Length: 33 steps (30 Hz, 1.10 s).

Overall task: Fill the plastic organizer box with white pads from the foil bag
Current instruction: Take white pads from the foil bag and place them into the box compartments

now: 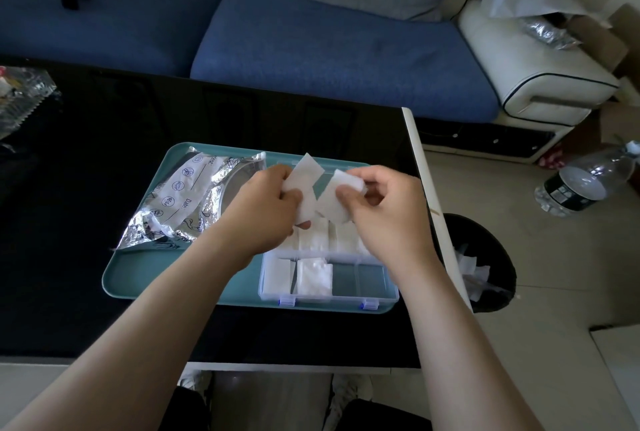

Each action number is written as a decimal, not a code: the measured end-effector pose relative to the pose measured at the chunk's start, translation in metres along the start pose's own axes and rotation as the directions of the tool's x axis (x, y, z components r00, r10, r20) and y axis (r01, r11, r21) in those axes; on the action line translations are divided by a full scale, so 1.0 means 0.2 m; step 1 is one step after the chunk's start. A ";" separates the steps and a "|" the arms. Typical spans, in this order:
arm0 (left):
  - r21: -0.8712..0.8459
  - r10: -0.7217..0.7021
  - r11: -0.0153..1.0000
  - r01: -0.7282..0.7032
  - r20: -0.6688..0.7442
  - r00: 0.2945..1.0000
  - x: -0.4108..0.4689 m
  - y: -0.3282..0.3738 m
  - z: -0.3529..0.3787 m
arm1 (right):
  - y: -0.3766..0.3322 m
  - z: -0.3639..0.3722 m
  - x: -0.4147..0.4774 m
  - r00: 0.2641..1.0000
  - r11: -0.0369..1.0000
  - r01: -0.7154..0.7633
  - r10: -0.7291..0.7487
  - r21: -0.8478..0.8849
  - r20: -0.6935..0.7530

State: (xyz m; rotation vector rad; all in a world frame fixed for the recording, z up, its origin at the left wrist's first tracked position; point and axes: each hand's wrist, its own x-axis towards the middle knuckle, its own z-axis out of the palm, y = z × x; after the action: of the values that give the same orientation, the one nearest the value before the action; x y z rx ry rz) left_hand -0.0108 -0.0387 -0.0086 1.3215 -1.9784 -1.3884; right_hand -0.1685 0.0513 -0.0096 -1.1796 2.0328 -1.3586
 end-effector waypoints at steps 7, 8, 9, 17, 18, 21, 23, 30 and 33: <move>-0.113 0.032 0.993 -0.016 0.142 0.989 -0.03 0.02 0.00 | -0.03 0.02 -0.01 0.991 0.951 -0.123 0.103 0.283 0.082; -0.136 0.033 0.991 -0.010 0.168 0.985 -0.03 0.02 0.00 | -0.03 0.02 -0.01 0.993 0.961 -0.112 0.097 0.254 0.070; -0.157 0.033 0.988 -0.003 0.186 0.982 -0.03 0.03 0.00 | -0.03 0.03 -0.01 0.994 0.969 -0.106 0.096 0.224 0.058; -0.084 0.022 0.996 -0.005 0.195 0.981 -0.03 0.02 -0.01 | -0.01 0.03 0.00 0.998 0.989 -0.039 0.047 0.145 -0.050; -0.077 0.003 0.997 0.011 0.176 0.984 -0.02 0.02 -0.01 | -0.01 0.02 0.00 0.997 0.989 -0.032 0.042 0.143 -0.065; -0.072 -0.049 0.996 0.055 0.090 0.995 -0.01 0.00 -0.01 | -0.01 0.01 0.00 0.996 0.981 -0.067 0.078 0.184 -0.053; -0.062 -0.042 0.997 0.045 0.048 0.998 -0.01 0.00 -0.01 | -0.02 0.00 0.00 0.994 0.972 -0.110 0.107 0.207 0.029; -0.251 -0.052 0.964 0.087 0.142 0.988 -0.01 0.03 -0.01 | -0.02 0.02 -0.01 0.995 0.993 -0.078 0.072 0.091 0.070; -0.235 -0.029 0.969 0.078 0.204 0.979 -0.01 0.04 -0.01 | -0.01 0.04 0.00 1.000 0.999 -0.018 0.017 0.045 0.013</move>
State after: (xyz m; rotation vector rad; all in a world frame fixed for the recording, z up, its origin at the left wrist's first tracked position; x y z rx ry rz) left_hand -0.0121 -0.0369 0.0006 1.1718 -1.8308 -1.7864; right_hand -0.1622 0.0480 -0.0118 -1.1453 1.9883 -1.3780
